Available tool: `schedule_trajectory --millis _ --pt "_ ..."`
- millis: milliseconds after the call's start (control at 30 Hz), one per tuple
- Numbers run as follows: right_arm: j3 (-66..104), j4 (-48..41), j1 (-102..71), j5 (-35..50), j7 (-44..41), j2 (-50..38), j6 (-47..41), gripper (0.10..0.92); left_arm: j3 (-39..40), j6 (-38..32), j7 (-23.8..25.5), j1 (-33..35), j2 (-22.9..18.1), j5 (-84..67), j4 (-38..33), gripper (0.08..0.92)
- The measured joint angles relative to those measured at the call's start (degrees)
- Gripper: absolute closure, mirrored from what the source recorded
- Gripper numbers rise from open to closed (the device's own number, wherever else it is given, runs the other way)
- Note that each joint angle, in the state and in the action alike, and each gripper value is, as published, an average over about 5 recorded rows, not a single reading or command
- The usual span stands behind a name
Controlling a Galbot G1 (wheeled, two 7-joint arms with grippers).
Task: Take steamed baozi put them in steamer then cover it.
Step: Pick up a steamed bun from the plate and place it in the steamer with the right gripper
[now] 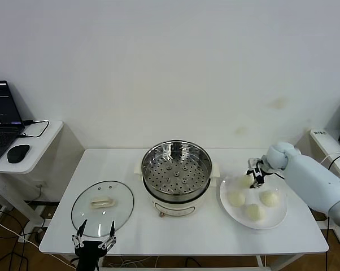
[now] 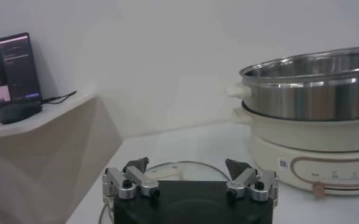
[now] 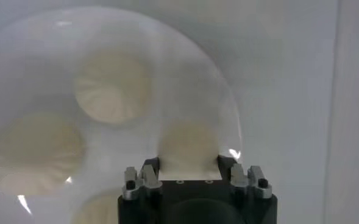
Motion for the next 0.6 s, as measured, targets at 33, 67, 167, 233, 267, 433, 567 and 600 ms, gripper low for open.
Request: schedule_trajectory --millis 33,67,167,233,267,433,567,600 --pt "-0.82 0.93 1.16 0.96 -0.09 -0.62 -0.17 0.425 0.05 0.01 0.01 0.01 0.08 -0.08 -0.09 0.177" --pt "-1.66 1.82 2.36 1.89 -0.15 -1.16 -0.30 0.424 0.10 0.01 0.01 0.03 0.17 -0.15 -0.19 0.177" --pt "-4.47 4.36 6.36 4.84 -0.14 -2.27 -0.49 0.423 0.20 0.00 0.03 0.19 0.46 -0.40 -0.49 0.177" --pt "-6.66 5.98 9.43 6.96 0.07 -2.59 -0.55 0.423 0.20 -0.03 0.05 0.29 0.67 -0.60 -0.69 0.177" --pt "-7.84 6.77 11.07 8.06 0.25 -2.63 -0.56 0.423 0.18 -0.05 0.06 0.33 0.79 -0.72 -0.79 0.177" --pt "-13.97 10.45 19.10 13.49 1.62 -1.64 -0.31 0.422 0.03 -0.13 0.13 0.33 1.39 -1.33 -1.18 0.177" --pt "-18.72 12.74 24.15 17.18 3.21 0.42 0.45 0.420 -0.04 -0.15 0.19 0.05 1.64 -1.66 -1.28 0.177" --pt "-19.79 13.12 25.08 17.87 3.67 1.07 0.75 0.420 -0.08 -0.15 0.20 -0.02 1.66 -1.73 -1.29 0.177"
